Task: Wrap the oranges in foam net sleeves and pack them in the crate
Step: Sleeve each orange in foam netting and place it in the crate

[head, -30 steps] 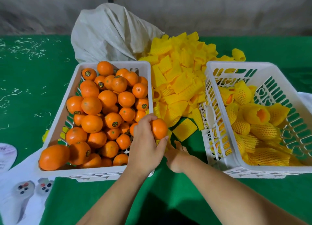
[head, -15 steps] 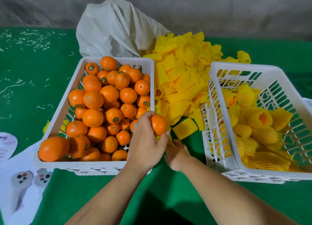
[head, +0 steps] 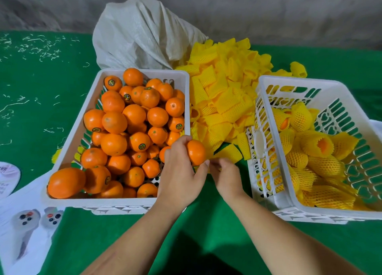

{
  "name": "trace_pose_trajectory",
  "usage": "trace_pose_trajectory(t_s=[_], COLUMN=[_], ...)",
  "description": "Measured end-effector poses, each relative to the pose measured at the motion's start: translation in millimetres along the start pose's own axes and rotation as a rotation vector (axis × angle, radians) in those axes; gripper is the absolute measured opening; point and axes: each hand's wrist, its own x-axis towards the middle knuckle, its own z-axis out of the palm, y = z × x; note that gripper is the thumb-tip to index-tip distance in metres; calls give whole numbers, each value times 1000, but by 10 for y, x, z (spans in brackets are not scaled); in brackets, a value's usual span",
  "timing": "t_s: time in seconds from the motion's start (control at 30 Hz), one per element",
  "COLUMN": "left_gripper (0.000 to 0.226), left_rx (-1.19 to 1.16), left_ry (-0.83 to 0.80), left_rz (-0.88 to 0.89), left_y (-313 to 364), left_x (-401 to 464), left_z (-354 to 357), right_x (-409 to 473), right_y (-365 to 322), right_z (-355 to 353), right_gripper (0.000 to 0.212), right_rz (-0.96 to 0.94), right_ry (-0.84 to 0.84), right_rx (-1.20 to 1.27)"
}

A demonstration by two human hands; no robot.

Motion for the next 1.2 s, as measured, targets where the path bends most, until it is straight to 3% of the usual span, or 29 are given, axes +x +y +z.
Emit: trace_pose_trajectory(t_s=[0.1,0.17,0.4,0.5,0.6,0.67,0.83,0.93,1.03,1.13,1.2], left_gripper=[78,76,57,56,56,53,51,51,53,65,62], left_rx=[-36,-114,-574,-677,-750,-787,-736,-677,-673,-639,-631], left_ry=[-20,-50,-242,-284,-315,-346,-503,-541,-467,-284,-183], left_rz=[-36,-43,-111,-99,-109,-109,8,47,11,-85,-141], left_y=[40,90,344,355,312,306,289,293,319,315,311], left_x=[12,9,-33,-46,-50,-50,-86,-88,-77,-49,-20], left_z=[-35,-76,-137,-159,-208,-223,-208,-229,-229,-176,-139], right_x=[-37,-90,-333,-366,-378,-395,-369,-332,-295,-299,-350], right_y=[-237,-417,-778,-822,-824,-856,-787,-774,-824,-869,-878], right_z=[-154,-271,-520,-619,-649,-635,-601,-625,-677,-742,-768], right_gripper=[13,15,31,39,38,23,12,21,30,30,28], right_rz=[153,182,303,276,194,126,-80,-199,-235,-273,-320], right_ry=[216,259,57,-54,-53,20,375,428,347,223,168], right_rx=[468,695,1147,1115,944,769,317,191,224,254,261])
